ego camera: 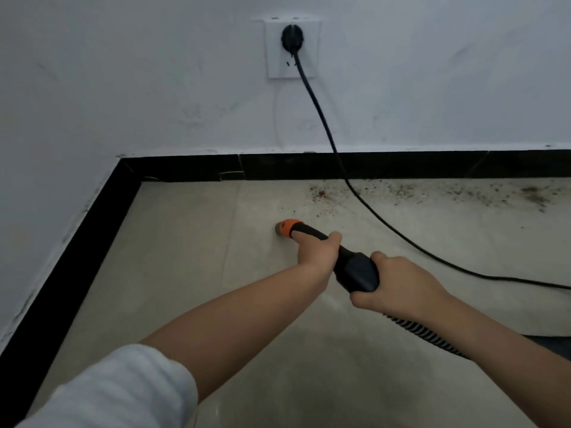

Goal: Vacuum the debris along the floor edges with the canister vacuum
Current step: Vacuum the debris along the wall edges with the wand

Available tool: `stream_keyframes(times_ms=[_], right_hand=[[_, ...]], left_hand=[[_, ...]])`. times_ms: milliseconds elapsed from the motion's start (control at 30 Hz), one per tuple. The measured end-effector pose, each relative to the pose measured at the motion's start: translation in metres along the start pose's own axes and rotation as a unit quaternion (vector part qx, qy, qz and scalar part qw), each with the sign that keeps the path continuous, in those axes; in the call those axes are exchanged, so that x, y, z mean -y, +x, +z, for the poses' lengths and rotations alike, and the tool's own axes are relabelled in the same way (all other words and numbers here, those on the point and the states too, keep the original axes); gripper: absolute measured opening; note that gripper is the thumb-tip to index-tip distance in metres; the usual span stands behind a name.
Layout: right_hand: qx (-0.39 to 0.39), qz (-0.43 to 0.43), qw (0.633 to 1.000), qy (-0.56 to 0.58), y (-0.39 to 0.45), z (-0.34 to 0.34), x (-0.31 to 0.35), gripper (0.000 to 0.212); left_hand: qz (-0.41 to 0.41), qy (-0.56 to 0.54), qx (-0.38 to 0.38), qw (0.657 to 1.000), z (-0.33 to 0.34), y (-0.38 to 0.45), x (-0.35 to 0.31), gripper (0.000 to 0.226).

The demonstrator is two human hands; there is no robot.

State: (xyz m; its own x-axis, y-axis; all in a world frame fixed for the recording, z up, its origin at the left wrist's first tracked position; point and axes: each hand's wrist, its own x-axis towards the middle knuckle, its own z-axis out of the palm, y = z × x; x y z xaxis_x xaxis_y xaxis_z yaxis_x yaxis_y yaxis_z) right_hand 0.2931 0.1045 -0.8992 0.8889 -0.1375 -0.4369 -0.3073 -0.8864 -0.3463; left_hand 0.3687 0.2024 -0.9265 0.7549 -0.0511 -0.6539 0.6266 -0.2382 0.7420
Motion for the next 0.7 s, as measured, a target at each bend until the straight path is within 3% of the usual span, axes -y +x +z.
stream_keyframes(times_ms=[200, 700], right_hand=[[-0.017, 0.034, 0.999, 0.001, -0.014, 0.005, -0.020, 0.040], [-0.017, 0.012, 0.998, 0.066, 0.021, 0.042, 0.003, 0.040]], left_hand=[[0.021, 0.034, 0.024, 0.999, 0.026, -0.003, 0.006, 0.074], [0.081, 0.125, 0.050, 0.988, -0.011, 0.030, 0.005, 0.078]])
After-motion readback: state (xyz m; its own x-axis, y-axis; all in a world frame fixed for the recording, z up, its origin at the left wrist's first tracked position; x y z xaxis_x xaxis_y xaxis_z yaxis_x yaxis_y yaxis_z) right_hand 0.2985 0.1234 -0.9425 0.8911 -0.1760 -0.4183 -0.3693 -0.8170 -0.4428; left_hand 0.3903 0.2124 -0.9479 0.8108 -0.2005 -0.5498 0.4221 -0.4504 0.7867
